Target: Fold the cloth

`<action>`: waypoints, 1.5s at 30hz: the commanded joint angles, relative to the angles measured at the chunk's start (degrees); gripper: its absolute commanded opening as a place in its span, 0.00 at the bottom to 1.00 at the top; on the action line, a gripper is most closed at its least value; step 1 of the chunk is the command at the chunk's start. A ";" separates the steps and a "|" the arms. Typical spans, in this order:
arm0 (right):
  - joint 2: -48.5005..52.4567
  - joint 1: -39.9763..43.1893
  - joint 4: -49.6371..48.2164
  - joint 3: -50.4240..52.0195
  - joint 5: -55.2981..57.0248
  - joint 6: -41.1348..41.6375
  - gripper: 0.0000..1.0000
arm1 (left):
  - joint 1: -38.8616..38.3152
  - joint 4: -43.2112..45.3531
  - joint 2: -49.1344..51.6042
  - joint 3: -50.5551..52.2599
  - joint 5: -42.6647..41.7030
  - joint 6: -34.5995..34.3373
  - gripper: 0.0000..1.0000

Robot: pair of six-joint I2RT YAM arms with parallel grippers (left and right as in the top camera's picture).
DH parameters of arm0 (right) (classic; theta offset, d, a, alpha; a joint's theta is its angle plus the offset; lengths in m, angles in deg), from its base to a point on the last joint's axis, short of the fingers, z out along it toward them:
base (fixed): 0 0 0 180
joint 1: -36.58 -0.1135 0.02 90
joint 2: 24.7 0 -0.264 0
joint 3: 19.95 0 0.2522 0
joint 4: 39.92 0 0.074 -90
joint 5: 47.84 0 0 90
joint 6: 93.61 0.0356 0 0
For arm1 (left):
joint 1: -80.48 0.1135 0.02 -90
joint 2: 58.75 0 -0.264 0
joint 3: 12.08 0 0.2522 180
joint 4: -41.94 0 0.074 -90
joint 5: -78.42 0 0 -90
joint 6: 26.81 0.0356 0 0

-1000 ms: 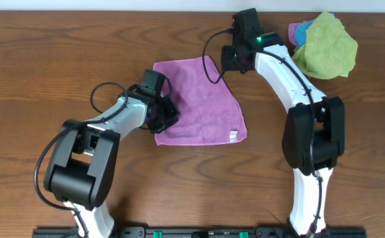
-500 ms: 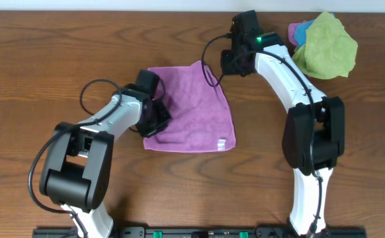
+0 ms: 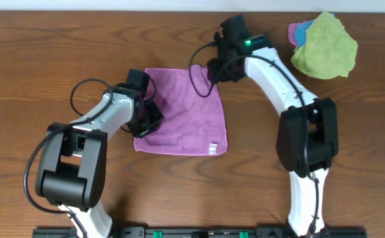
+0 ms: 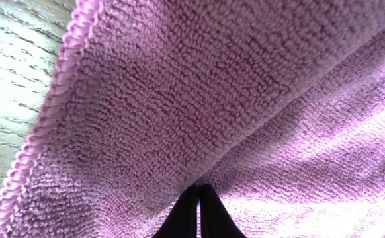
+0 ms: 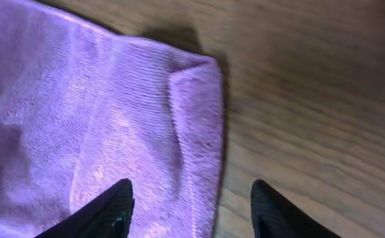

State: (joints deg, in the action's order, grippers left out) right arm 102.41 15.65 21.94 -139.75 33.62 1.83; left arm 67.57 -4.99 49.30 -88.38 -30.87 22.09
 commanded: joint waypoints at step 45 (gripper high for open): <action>4.37 -0.87 -1.66 0.48 19.19 4.20 0.59 | 1.42 -1.33 -3.30 3.08 5.81 2.89 0.06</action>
State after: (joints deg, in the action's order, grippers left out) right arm 109.39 14.42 19.71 -139.51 51.55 3.64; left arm 68.29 -5.43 47.62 -87.14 -29.69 23.23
